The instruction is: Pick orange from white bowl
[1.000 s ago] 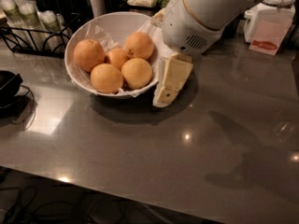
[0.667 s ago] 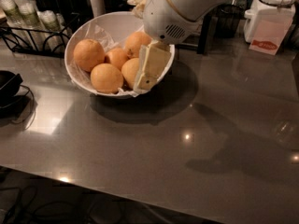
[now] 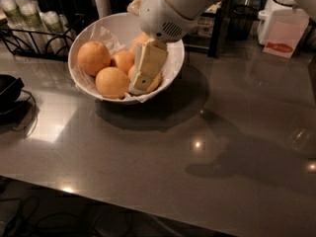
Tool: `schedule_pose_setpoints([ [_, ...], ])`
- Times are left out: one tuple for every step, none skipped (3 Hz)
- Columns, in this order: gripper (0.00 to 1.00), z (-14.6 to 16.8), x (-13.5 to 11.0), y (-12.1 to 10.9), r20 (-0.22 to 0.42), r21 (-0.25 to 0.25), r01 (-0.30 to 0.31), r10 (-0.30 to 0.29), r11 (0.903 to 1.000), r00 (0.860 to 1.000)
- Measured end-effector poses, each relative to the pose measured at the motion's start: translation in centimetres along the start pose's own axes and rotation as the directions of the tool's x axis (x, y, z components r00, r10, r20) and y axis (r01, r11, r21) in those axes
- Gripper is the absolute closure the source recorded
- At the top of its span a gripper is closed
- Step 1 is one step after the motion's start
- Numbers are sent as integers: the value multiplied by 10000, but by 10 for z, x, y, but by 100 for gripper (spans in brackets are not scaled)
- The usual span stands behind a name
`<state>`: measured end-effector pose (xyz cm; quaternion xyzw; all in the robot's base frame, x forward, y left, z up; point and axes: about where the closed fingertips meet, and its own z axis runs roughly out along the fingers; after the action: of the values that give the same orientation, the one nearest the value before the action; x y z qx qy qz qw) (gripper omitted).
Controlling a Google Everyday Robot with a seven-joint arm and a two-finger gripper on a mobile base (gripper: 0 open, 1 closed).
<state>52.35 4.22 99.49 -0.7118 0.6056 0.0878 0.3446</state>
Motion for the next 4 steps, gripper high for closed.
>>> schedule_pose_setpoints([
  [0, 2, -6, -3, 269, 277, -90, 82, 9996, 9996],
  [0, 26, -37, -19, 1602, 502, -619, 531, 9968, 9857],
  [0, 46, -56, -29, 2339, 225, -1086, 1003, 9938, 9671],
  [0, 51, -61, -31, 2347, 252, -993, 907, 9947, 9678],
])
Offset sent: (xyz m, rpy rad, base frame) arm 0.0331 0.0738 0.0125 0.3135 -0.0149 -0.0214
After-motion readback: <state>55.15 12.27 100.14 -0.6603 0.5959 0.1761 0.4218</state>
